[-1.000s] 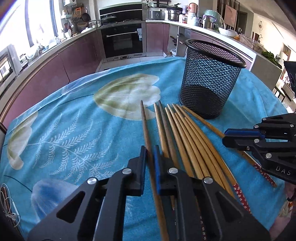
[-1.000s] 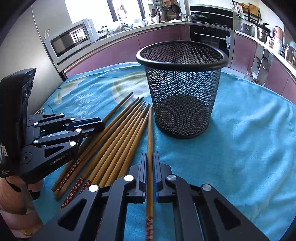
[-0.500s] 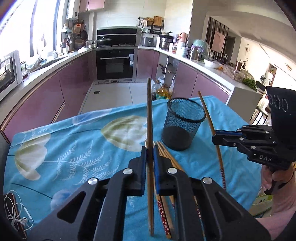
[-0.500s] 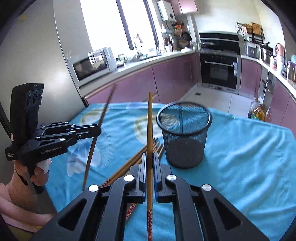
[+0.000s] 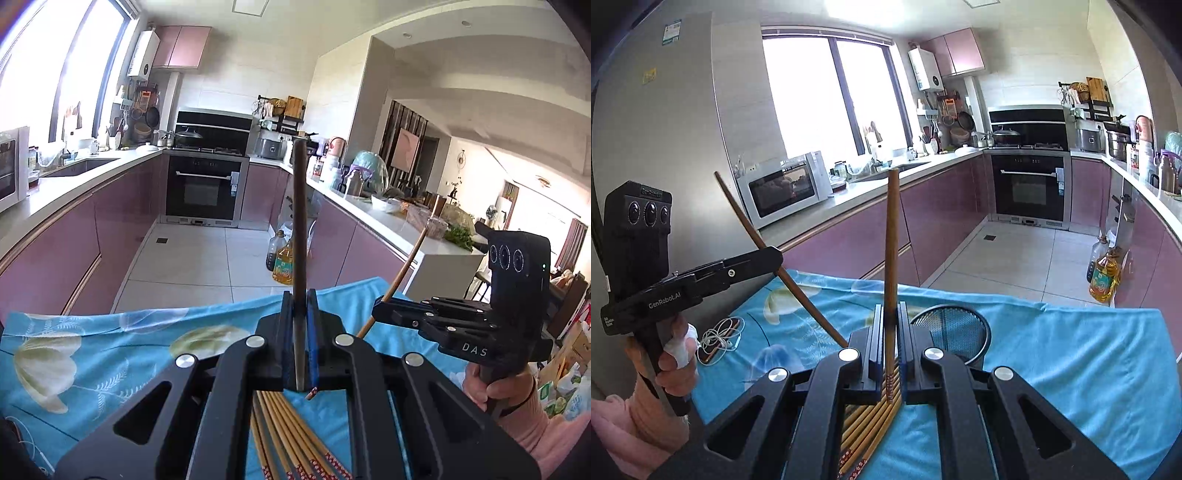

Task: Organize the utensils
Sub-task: 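Lift the chopstick upright with the right gripper over the mesh cup while the left gripper carries its own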

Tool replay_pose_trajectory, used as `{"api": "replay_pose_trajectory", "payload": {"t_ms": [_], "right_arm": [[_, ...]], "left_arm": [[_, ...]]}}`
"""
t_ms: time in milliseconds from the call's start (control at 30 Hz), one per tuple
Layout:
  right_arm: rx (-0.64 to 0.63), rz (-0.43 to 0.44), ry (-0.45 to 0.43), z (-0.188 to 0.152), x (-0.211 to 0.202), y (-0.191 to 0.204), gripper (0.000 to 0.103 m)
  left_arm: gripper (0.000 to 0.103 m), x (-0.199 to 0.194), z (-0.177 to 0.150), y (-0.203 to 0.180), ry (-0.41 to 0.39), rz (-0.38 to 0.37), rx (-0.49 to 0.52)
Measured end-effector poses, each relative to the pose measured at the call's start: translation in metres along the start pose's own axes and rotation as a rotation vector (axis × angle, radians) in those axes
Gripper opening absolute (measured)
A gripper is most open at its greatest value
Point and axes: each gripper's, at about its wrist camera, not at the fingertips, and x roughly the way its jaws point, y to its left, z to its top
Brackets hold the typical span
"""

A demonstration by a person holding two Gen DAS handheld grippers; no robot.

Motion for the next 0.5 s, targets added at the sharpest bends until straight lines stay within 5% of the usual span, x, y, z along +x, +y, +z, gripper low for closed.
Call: {"api": "replay_pose_trajectory", "payload": {"t_ms": [500], "right_arm": [[-0.026,-0.06,-0.09,0.05,-0.004,-0.022,0.006]], "left_arm": [[0.008,0.036,0.056,-0.038,-0.077,-0.018,0.034]]}}
